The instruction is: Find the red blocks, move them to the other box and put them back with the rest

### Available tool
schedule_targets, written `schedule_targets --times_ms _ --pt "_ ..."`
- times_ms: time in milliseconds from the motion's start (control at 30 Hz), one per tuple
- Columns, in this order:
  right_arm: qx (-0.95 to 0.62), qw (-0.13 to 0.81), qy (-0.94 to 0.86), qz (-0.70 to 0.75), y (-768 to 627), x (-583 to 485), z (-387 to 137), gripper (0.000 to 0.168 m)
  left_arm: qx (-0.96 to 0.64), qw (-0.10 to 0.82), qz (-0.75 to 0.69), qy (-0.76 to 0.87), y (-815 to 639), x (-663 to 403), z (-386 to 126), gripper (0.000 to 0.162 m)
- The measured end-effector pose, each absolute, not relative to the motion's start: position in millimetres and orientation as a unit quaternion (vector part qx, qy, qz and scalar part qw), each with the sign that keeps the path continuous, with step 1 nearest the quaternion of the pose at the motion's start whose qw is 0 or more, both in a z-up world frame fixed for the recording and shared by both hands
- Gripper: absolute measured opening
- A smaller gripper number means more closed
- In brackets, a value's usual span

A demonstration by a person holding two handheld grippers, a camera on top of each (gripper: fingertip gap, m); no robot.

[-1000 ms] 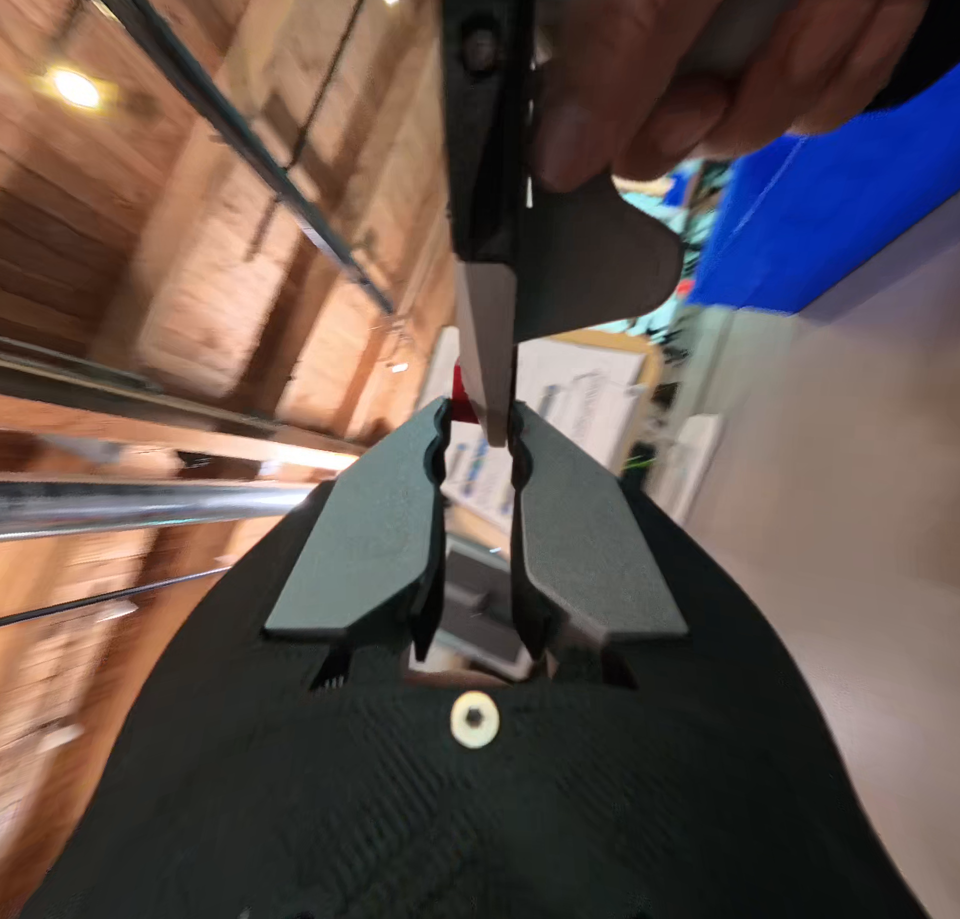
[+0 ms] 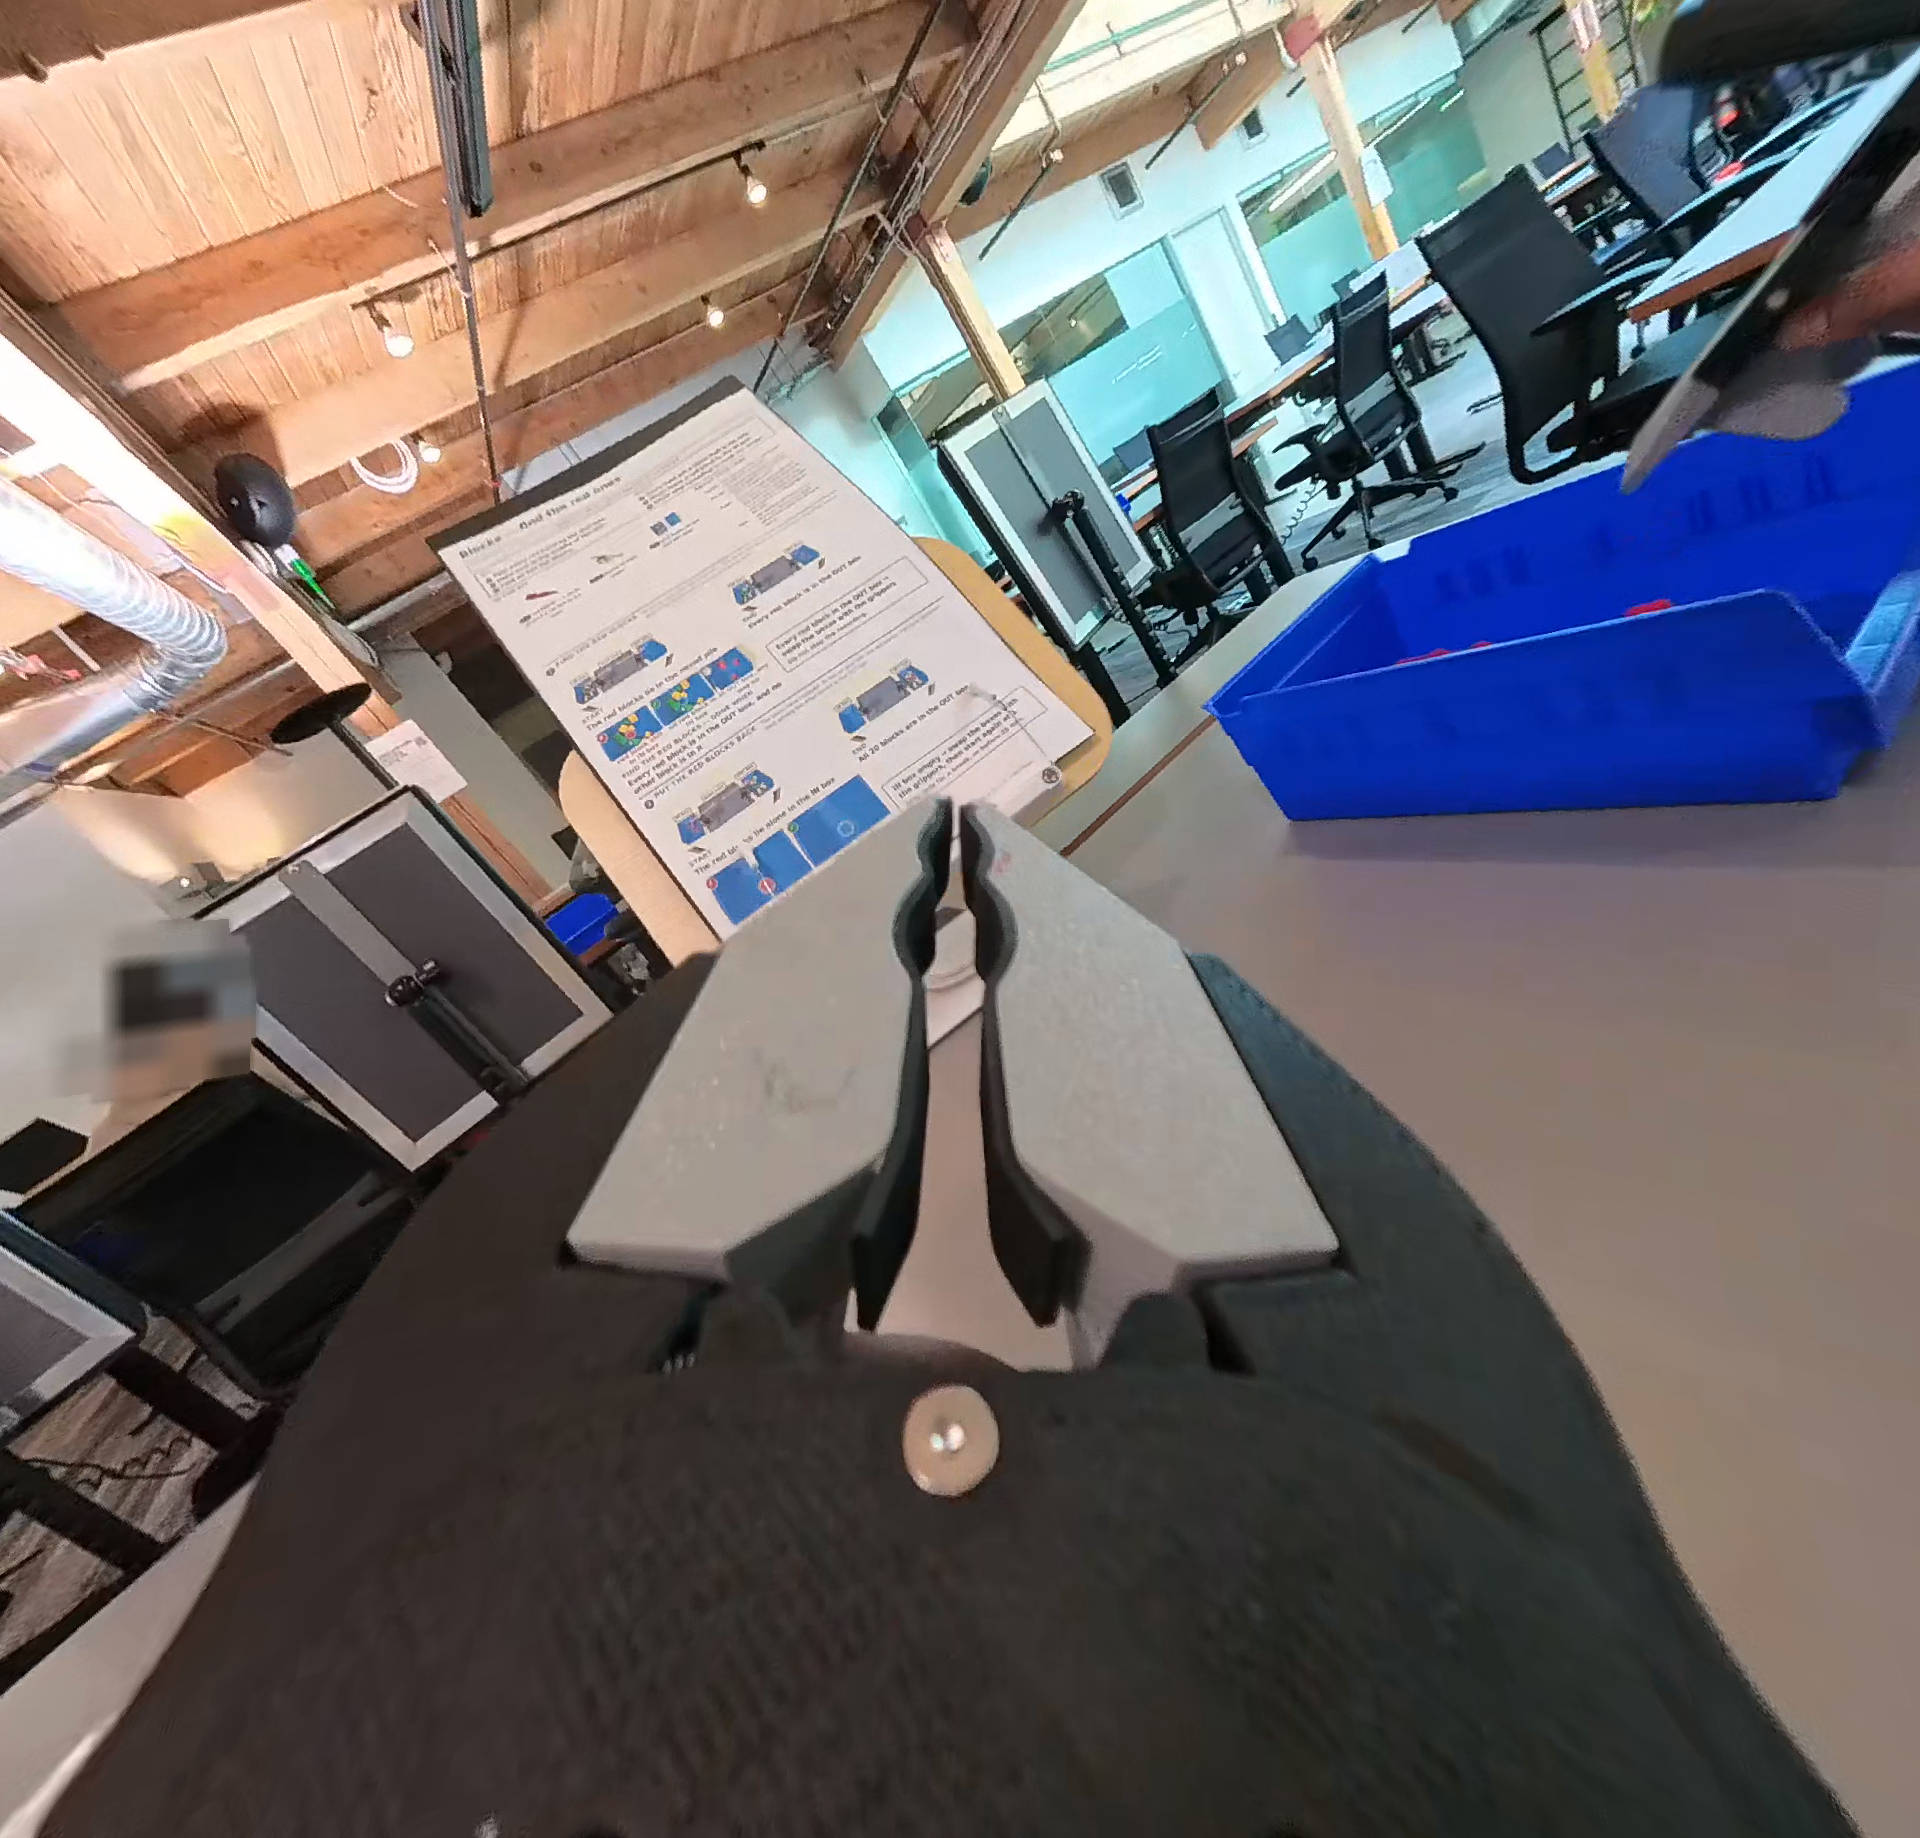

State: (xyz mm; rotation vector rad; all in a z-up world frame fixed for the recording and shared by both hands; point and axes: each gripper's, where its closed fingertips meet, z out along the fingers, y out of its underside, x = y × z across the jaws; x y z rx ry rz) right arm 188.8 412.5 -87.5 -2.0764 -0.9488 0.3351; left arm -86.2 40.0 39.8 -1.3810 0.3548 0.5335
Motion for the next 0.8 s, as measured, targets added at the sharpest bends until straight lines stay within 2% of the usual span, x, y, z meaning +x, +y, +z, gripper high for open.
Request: schedule_targets --times_ms 133,300,367,533,667,800 --pt "-0.774 0.494 -0.349 0.190 399 187 -32 0.041 -0.661 0.706 0.225 0.122 40 -108 30 0.001" --pt "-0.724 0.519 -0.384 0.242 364 167 -2 0.040 -0.733 0.651 0.196 0.026 21 -171 9 0.023" --pt "-0.709 0.521 -0.400 0.257 353 156 3 0.040 -0.765 0.621 0.171 -0.017 7 -200 -8 0.034" --pt "-0.692 0.514 -0.432 0.265 336 131 2 0.039 -0.820 0.546 0.140 -0.100 -20 -262 -59 0.038" --pt "-0.689 0.510 -0.446 0.256 330 120 -3 0.040 -0.895 0.425 0.110 -0.079 -29 -271 -123 0.046" --pt "-0.685 0.506 -0.459 0.253 324 112 -6 0.039 -0.924 0.362 0.111 -0.054 -31 -273 -152 0.048"
